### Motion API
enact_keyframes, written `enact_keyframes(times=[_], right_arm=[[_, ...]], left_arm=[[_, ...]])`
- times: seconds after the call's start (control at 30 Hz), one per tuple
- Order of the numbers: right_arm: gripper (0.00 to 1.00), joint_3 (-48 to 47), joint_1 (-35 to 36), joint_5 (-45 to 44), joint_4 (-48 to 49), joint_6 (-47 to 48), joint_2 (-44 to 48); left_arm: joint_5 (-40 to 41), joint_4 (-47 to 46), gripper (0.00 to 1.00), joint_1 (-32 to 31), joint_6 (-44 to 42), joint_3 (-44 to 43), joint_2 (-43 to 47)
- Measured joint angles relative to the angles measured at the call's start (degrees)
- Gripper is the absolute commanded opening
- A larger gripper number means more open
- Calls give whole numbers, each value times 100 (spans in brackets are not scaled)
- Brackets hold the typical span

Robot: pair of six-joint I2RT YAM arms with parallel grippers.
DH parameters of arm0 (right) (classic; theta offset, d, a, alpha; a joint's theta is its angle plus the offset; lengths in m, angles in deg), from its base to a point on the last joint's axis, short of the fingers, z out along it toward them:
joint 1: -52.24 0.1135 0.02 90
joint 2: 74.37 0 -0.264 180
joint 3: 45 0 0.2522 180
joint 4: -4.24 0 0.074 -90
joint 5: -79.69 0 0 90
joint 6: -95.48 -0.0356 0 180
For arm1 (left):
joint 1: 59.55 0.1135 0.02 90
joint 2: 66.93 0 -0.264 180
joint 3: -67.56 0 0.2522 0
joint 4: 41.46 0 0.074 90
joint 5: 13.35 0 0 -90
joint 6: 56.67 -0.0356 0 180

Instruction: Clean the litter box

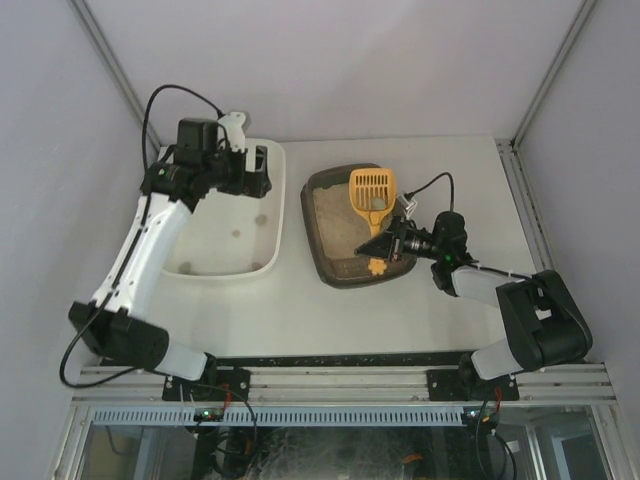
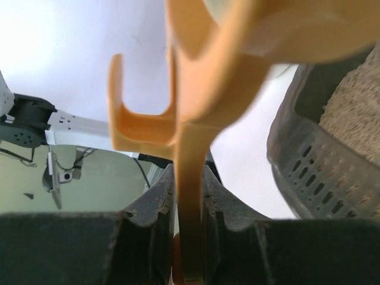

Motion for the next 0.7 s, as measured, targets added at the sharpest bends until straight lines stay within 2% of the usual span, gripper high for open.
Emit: enact_keyframes(times=[0.13,0.27,0.33,0.47,0.53,0.7], right_arm=[[0,-164,229,2,-713,223,37],[0,-315,249,-2,-1307,433,98],[0,-518,299,-96,-1897,708,107],[0,-1296,636,-597,-3495,1475,111],[0,-1864,925,-994,-4433,1919,107],[0,-4050,1705,-2009,-6553,2918,-525]], left_arm=[[286,-17,100,35,-157,813,970],[520,20,100,129,-291,1123,1475],[522,101,100,304,-354,1191,1611],[299,446,100,1047,-448,1104,1567],[9,817,100,1687,-452,859,1311],[-802,1320,100,2990,-428,643,820]])
